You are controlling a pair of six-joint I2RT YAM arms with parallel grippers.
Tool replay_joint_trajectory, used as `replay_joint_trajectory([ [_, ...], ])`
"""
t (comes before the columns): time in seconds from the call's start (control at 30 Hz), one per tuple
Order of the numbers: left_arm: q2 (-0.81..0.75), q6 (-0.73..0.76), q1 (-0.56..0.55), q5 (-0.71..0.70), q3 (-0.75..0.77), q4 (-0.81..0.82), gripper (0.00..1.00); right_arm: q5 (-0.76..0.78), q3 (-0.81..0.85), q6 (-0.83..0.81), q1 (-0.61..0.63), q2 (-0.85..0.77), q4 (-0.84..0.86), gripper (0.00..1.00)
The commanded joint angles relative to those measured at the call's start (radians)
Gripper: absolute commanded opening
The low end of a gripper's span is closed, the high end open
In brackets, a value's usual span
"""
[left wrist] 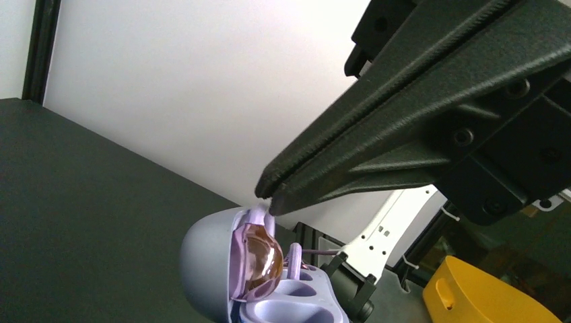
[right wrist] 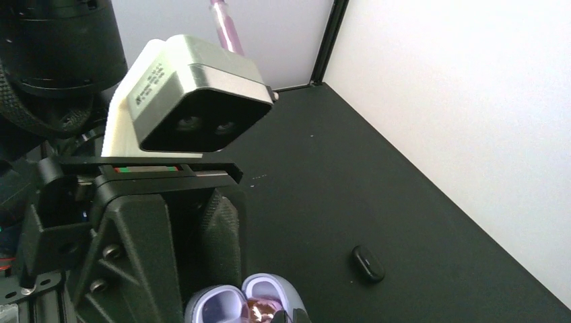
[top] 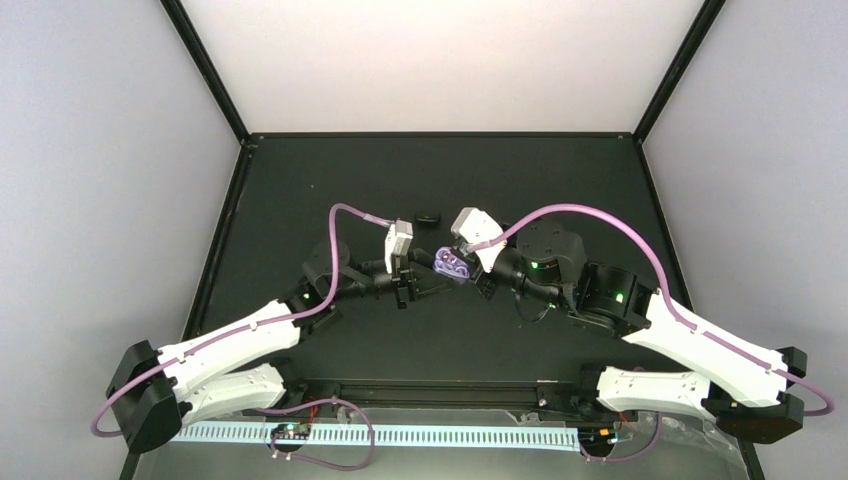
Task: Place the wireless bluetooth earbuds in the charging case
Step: Place the earbud in the charging case.
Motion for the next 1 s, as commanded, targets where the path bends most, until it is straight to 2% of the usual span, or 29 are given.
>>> replay_joint_trajectory([
  [0.0,0.007,-0.026,-0.006,-0.006,0.042,0.039,0.02,0.001,-0.006,0.007,0.020,-0.005,0.015,0.01],
  [0.43,0.006,-0.035,-0.007,-0.024,0.026,0.070,0.02,0.031,0.008,0.067,0.026,-0.032,0.045,0.02],
  [0.57,-0.003,-0.032,-0.006,-0.030,-0.006,0.123,0.02,0.029,0.058,0.158,0.024,-0.051,0.011,0.16],
  [0.77,-0.028,-0.024,-0.007,0.022,-0.052,0.217,0.02,-0.034,0.122,0.209,0.001,-0.085,-0.115,0.33],
  [0.87,-0.039,-0.023,-0.009,0.062,-0.075,0.265,0.02,-0.055,0.135,0.215,0.000,-0.087,-0.191,0.36],
  [0.97,-0.046,-0.013,-0.017,0.076,-0.097,0.306,0.02,-0.107,0.129,0.227,0.000,-0.106,-0.226,0.34],
])
